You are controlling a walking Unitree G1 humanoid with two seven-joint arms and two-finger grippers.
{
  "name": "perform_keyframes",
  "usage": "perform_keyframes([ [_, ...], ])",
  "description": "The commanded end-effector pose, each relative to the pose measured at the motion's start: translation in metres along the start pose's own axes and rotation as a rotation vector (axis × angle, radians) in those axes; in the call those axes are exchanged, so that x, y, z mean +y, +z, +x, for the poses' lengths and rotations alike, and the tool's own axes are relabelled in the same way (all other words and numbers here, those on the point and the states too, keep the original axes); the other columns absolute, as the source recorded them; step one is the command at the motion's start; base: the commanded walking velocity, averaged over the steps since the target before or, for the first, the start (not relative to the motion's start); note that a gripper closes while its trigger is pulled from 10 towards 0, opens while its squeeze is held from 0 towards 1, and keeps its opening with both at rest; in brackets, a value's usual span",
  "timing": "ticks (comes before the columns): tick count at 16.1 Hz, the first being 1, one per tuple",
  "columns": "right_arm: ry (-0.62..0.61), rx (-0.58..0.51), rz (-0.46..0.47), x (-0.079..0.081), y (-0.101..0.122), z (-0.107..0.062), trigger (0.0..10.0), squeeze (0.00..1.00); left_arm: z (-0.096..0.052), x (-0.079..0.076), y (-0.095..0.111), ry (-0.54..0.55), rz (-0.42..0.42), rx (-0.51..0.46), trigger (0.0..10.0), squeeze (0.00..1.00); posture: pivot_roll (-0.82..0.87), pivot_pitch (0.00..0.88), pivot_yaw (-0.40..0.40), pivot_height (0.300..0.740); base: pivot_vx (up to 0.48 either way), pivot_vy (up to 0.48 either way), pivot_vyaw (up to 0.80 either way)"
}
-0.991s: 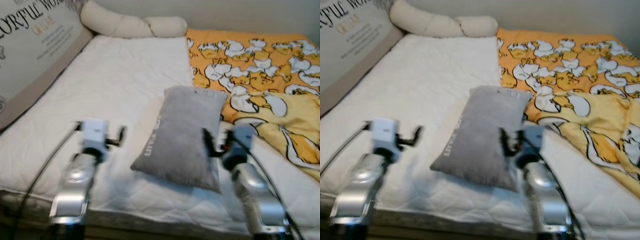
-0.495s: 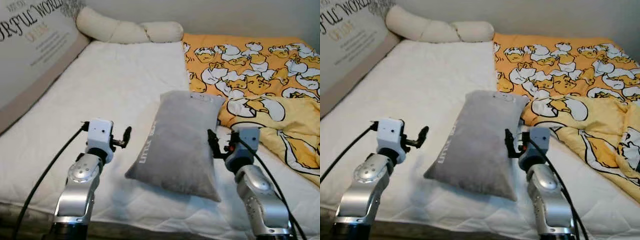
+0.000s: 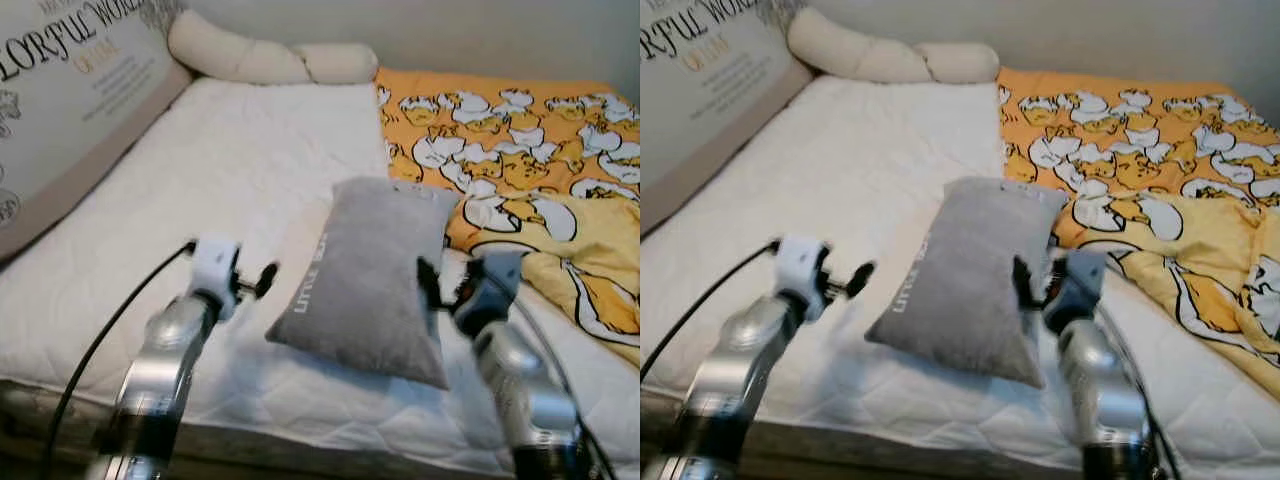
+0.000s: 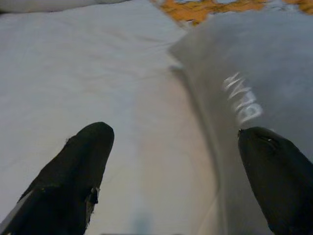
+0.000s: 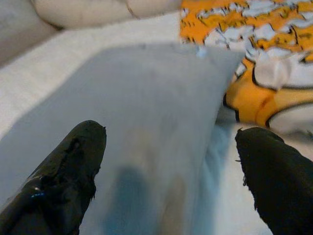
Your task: Clean up the room
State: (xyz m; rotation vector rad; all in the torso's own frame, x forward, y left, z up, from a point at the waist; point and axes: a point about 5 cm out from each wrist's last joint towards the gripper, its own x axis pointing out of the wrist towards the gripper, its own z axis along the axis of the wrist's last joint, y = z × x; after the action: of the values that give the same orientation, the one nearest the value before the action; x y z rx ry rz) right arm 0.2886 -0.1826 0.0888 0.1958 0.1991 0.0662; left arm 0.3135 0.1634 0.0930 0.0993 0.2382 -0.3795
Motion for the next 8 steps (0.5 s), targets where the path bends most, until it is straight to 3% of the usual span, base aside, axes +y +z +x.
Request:
perform_keyframes([
  [1,0.013,-0.03,0.059,-0.01,0.007,0.004,10.0,1.0,0.009,0.0,0.0,-0.041,0.002,0.014,10.0,1.0,-0.01,0.0,0.005,0.74,0.0,0.0,0.0],
  [4,-0.078,-0.017,0.161,-0.041,0.007,0.015,10.0,1.0,0.035,-0.001,0.0,-0.045,-0.001,0.096,10.0,1.0,-0.04,0.0,0.028,0.74,0.0,0.0,0.0],
  [5,-0.167,-0.001,0.199,-0.059,0.003,0.02,10.0,1.0,0.045,-0.004,-0.004,-0.019,0.018,0.161,10.0,1.0,-0.06,0.0,0.039,0.74,0.0,0.0,0.0],
  [8,-0.23,0.044,0.25,-0.072,-0.007,0.024,10.0,1.0,0.051,-0.01,-0.013,-0.034,-0.04,0.265,10.0,1.0,-0.08,0.0,0.046,0.74,0.0,0.0,0.0],
])
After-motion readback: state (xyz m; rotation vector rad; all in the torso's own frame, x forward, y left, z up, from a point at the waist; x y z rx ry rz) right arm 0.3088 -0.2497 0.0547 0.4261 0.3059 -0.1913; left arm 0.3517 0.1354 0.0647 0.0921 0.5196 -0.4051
